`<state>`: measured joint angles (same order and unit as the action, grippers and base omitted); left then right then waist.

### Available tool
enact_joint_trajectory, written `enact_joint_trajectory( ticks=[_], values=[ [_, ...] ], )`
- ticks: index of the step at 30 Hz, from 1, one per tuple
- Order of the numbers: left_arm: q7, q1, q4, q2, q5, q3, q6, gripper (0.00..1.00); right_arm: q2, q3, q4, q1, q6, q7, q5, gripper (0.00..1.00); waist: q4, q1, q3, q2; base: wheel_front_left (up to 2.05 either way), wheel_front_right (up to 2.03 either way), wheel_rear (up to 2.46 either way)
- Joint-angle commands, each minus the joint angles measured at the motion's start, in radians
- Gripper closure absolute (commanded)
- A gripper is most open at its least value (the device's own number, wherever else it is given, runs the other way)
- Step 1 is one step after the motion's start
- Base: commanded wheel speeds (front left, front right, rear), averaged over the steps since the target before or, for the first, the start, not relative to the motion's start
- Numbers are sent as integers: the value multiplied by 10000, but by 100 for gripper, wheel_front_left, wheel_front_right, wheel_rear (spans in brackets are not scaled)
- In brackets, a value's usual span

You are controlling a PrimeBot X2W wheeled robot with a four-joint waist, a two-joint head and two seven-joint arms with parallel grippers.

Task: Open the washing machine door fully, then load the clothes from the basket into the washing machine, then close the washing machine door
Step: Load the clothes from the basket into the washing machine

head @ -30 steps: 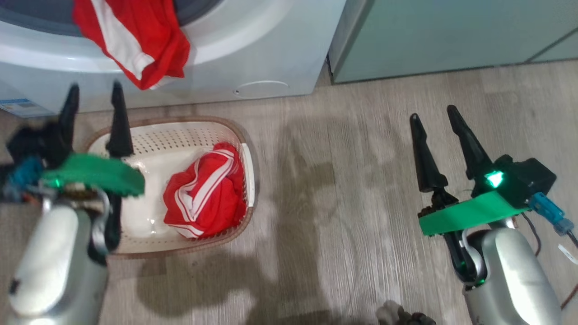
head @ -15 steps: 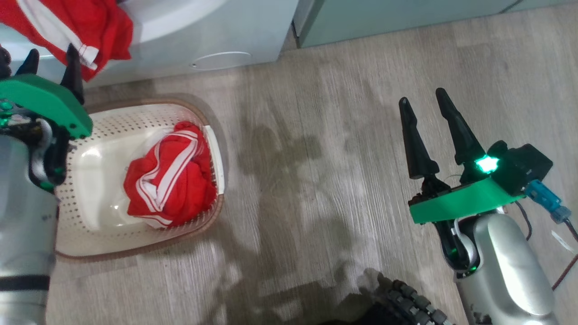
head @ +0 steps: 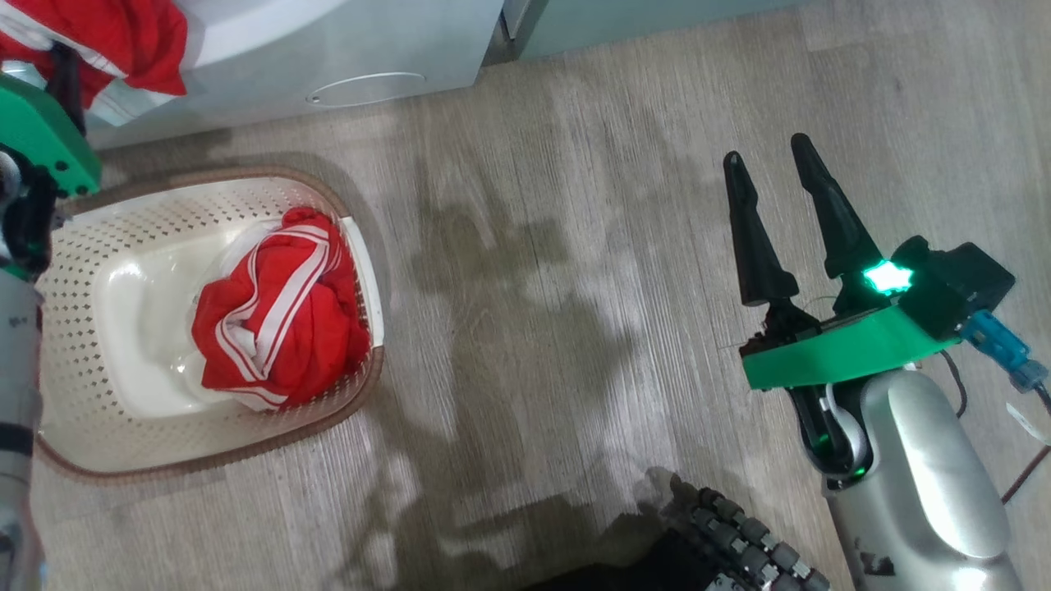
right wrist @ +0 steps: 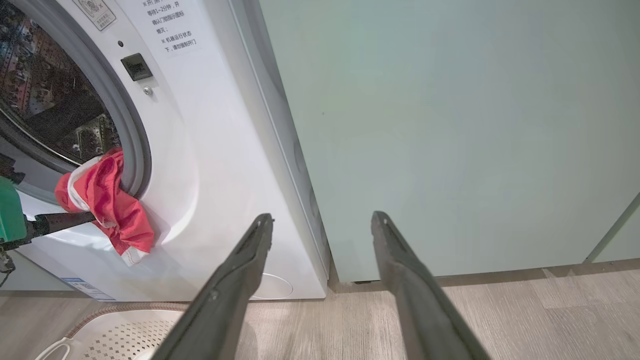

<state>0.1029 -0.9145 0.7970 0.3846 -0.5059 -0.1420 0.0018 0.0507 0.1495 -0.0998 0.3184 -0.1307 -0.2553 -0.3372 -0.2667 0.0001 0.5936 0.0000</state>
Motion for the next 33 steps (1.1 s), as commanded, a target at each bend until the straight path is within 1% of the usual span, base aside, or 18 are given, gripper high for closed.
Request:
enact_joint_trajectory(
  ticks=[1,3,4,5,9,13,16,20,23,27,30,33],
  values=[
    [-48,-358,-138,522,52,197,-45,0,-5,208,356,-75,0,-63,-72,0,-9,-1,8,0,0,0,0],
    [-136,-514,53,513,104,127,-61,0,-5,210,352,-78,0,-63,-93,0,-11,-1,14,0,0,0,0],
    [-278,-631,204,500,175,57,-49,71,-5,221,352,-68,0,-63,-119,0,-12,-1,12,0,0,0,0],
    [-253,-665,305,472,157,26,-101,100,-5,224,353,-64,0,-63,-127,0,-9,-1,6,0,0,0,0],
    [-192,-699,563,435,200,-148,-220,100,-5,180,354,-82,0,-64,-111,0,51,-1,-47,0,0,0,0],
    [-119,-630,498,390,215,-278,-313,100,-5,92,343,-134,0,-64,-67,0,174,-1,-115,0,0,0,0],
    [148,-480,191,367,204,-429,-430,100,-5,4,325,-186,0,-64,-30,0,347,-1,-215,0,0,0,0],
    [551,-161,-742,528,173,-554,-523,100,-5,-62,317,-231,0,-64,3,0,590,-1,-374,0,0,0,0],
    [1119,137,-1760,740,45,-518,-453,100,-5,-54,345,-223,0,-64,3,0,728,-1,-461,0,0,0,0],
    [2001,369,-3439,1113,-183,-317,-195,100,-5,40,383,-162,0,-64,-32,0,758,-1,-454,0,0,0,0],
    [2708,292,-4386,1412,-410,-81,16,100,-5,214,429,-38,0,-64,-134,0,609,-1,-284,0,0,0,0],
    [3273,-47,-4825,1805,-419,161,347,100,-5,388,492,80,0,-64,-333,0,318,-1,-62,0,0,0,0]
  ],
)
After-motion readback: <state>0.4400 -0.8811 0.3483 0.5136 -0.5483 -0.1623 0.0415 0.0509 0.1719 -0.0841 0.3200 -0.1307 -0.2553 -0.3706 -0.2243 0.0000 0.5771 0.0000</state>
